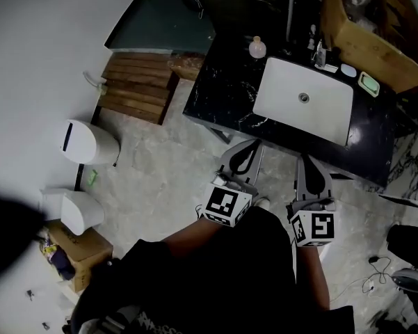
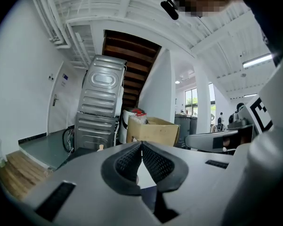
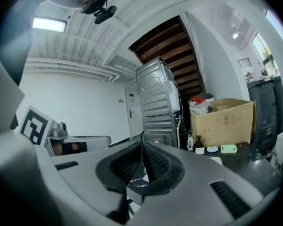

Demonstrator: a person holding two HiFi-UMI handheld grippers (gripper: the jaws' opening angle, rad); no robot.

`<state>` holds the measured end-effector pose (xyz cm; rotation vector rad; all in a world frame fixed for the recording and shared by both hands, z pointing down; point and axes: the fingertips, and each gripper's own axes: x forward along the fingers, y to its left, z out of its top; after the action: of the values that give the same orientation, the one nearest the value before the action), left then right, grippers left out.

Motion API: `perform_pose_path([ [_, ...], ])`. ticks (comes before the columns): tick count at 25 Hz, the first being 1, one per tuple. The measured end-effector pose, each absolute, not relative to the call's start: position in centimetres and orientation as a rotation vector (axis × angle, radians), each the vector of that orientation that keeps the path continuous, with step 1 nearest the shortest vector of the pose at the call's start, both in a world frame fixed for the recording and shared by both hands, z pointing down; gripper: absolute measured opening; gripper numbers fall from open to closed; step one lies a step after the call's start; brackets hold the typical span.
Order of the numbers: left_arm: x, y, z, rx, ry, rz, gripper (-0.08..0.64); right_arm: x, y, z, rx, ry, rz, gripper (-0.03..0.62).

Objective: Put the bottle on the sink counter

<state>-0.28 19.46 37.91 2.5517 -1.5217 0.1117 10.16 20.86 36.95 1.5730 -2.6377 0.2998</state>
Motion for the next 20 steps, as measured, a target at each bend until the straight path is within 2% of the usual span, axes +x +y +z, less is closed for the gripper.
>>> perform_pose_path([
  [10,-4.8,21.1,36.4,2.622,-1.493,0.121,0.017,4.3,22.4,35.5,1.646,-2.571,0.184,0.038],
  [20,-7.3,23.0,36.0,2.610,-1.531,0.112,0.017,4.7,23.7,35.6,1.746,-2.512,0.173,0.038],
])
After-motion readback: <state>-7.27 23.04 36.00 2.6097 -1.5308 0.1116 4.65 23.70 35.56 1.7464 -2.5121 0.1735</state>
